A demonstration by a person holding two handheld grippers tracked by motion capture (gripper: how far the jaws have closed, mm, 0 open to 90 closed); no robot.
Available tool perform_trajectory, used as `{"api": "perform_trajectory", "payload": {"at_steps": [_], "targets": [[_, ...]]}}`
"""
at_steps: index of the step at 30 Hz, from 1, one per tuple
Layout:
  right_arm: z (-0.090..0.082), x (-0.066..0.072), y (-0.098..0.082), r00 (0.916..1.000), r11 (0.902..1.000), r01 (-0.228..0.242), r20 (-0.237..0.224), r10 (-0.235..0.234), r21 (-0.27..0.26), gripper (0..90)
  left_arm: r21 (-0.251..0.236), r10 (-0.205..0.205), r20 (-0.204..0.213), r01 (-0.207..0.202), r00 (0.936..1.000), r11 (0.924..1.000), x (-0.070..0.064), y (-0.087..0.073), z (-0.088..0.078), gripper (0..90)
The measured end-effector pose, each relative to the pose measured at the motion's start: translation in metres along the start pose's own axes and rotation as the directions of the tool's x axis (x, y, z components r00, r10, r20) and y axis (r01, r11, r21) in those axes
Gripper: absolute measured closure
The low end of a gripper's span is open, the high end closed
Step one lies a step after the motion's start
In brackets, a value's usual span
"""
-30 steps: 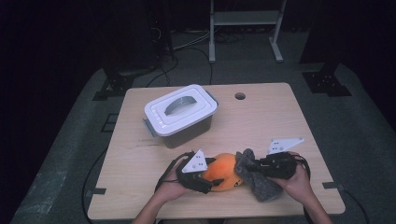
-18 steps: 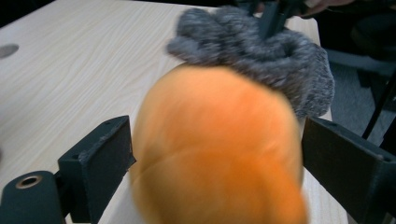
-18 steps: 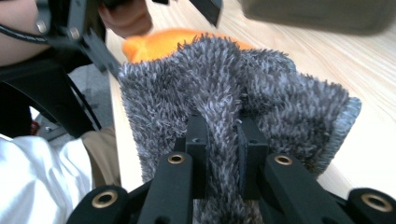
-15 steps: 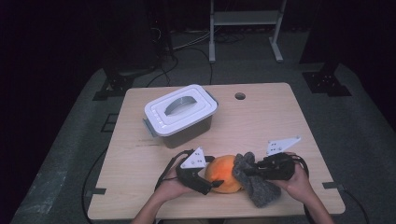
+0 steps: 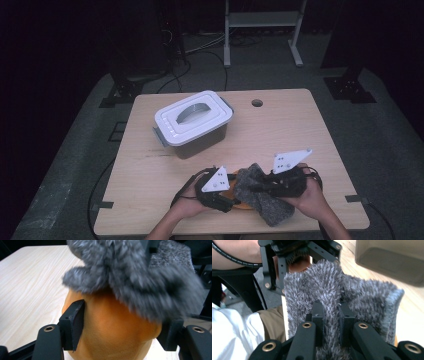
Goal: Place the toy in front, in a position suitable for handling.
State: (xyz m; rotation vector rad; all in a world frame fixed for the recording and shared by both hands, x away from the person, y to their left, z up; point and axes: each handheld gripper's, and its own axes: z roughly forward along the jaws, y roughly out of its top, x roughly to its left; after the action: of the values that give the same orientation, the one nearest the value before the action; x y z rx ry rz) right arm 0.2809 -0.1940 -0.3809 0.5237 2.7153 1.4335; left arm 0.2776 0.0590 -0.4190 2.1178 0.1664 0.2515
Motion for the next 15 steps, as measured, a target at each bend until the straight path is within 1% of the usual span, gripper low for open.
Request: {"api": "perform_trajectory", "payload": {"at_steps": [2, 3, 4, 6, 9, 10, 12, 13, 14, 15], "targets": [[-0.004, -0.007, -0.008, 0.9995, 0.9996, -0.028, 0.013, 0.028, 0.004, 78.3, 0.002, -0.006, -0.002, 0.006, 1.0, 1.0, 0.002, -0.002, -0.001, 32.9], [-0.005, -0.01, -0.011, 0.9992, 0.9993, -0.037, 0.017, 0.037, 0.005, 78.3, 0.005, -0.006, 0.003, 0.006, 1.0, 1.0, 0.004, -0.004, -0.002, 32.9], [-0.008, -0.014, -0.016, 0.9982, 0.9984, -0.055, 0.025, 0.055, 0.011, 78.3, 0.007, -0.008, 0.003, 0.008, 1.0, 0.9999, 0.005, -0.006, -0.003, 33.0], [-0.012, -0.02, -0.023, 0.996, 0.9968, -0.077, 0.047, 0.076, 0.021, 78.3, 0.017, -0.014, 0.006, 0.014, 0.9999, 0.9998, 0.008, -0.008, -0.006, 32.9], [-0.013, -0.03, -0.033, 0.9907, 0.9918, -0.127, 0.051, 0.126, 0.014, 78.2, 0.019, -0.048, 0.009, 0.048, 0.9988, 0.9987, 0.013, -0.011, -0.008, 31.6], [-0.012, -0.031, -0.034, 0.9896, 0.9904, -0.138, 0.041, 0.138, 0.007, 78.2, 0.032, -0.053, 0.003, 0.053, 0.9986, 0.9981, 0.014, -0.011, -0.008, 28.6], [-0.009, -0.028, -0.032, 0.9906, 0.9913, -0.131, 0.041, 0.131, 0.011, 78.2, 0.055, -0.081, -0.008, 0.081, 0.9967, 0.9952, 0.015, -0.008, -0.007, 19.1], [-0.006, -0.025, -0.03, 0.9923, 0.9929, -0.118, 0.041, 0.117, 0.018, 78.2, 0.069, -0.097, -0.003, 0.096, 0.9953, 0.993, 0.016, -0.007, -0.006, 14.7], [-0.004, -0.022, -0.027, 0.9934, 0.9938, -0.11, 0.037, 0.109, 0.019, 78.2, 0.068, -0.108, 0.004, 0.108, 0.9941, 0.9918, 0.016, -0.007, -0.005, 11.1], [-0.001, -0.019, -0.025, 0.9947, 0.9948, -0.1, 0.028, 0.099, 0.021, 78.2, 0.066, -0.115, 0.011, 0.114, 0.9933, 0.9913, 0.016, -0.006, -0.004, 9.5]]}}
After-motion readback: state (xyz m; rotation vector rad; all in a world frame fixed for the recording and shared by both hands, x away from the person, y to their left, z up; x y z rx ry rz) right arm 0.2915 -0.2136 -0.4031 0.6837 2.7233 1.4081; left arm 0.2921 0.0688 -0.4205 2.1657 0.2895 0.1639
